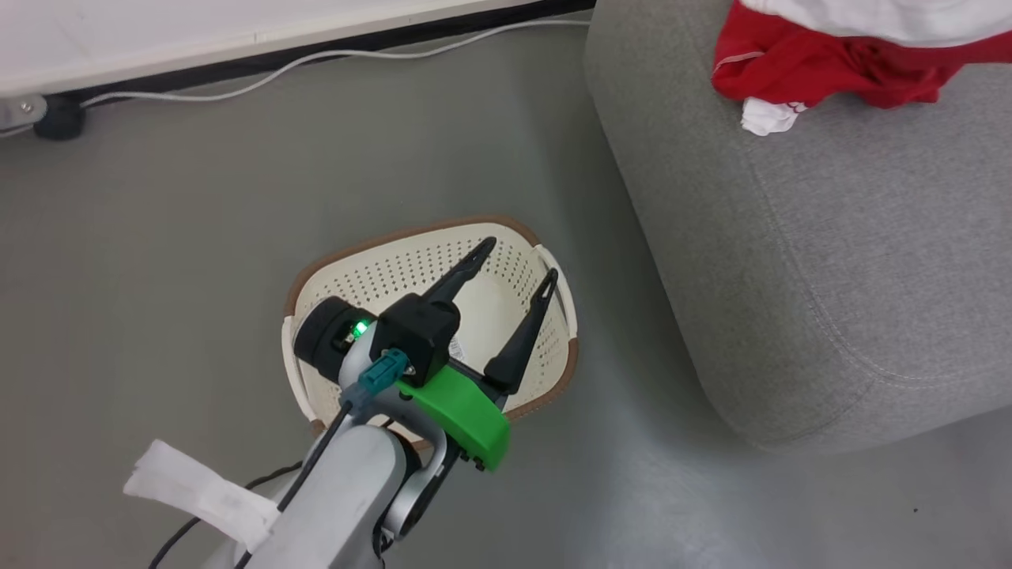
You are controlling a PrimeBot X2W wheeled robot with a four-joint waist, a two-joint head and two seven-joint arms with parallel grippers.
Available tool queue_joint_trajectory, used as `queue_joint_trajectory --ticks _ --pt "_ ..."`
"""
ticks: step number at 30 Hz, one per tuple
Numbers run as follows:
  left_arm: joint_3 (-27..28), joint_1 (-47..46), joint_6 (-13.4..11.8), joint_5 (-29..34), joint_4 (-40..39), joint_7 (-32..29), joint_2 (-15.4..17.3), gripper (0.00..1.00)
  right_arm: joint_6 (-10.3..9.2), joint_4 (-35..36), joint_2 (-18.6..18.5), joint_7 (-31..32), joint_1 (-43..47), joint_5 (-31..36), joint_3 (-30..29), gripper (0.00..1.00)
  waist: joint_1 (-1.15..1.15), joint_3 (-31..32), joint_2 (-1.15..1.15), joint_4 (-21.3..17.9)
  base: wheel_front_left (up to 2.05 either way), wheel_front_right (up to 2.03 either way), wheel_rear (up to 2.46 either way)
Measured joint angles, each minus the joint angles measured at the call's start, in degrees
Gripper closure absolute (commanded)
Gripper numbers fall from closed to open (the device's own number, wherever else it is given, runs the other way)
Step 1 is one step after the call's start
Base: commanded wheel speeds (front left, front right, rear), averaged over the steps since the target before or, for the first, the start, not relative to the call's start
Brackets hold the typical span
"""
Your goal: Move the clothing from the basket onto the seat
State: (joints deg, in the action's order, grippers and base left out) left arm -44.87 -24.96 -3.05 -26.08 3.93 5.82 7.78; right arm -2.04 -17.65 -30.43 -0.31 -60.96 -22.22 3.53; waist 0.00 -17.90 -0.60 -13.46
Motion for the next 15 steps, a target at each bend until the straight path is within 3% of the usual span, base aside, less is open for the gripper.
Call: queue_joint_trajectory --ticks 8,15 --pt "1.04 -2.42 -0.09 1.97 -3.33 -0.81 1.07 0.0 -1.63 -5.65 -6.43 3.75 -3.53 1.71 -1.89 1.0 0.0 -5.41 0.0 3.53 0.0 0.0 0.0" --pt "0.08 -2.72 -0.08 2.41 -4.93 -2.26 1.6 0.0 -3.23 -11.48 -8.02 3.8 -2.76 2.13 -4.81 1.0 0.01 -9.94 0.0 5.64 0.0 0.0 0.0"
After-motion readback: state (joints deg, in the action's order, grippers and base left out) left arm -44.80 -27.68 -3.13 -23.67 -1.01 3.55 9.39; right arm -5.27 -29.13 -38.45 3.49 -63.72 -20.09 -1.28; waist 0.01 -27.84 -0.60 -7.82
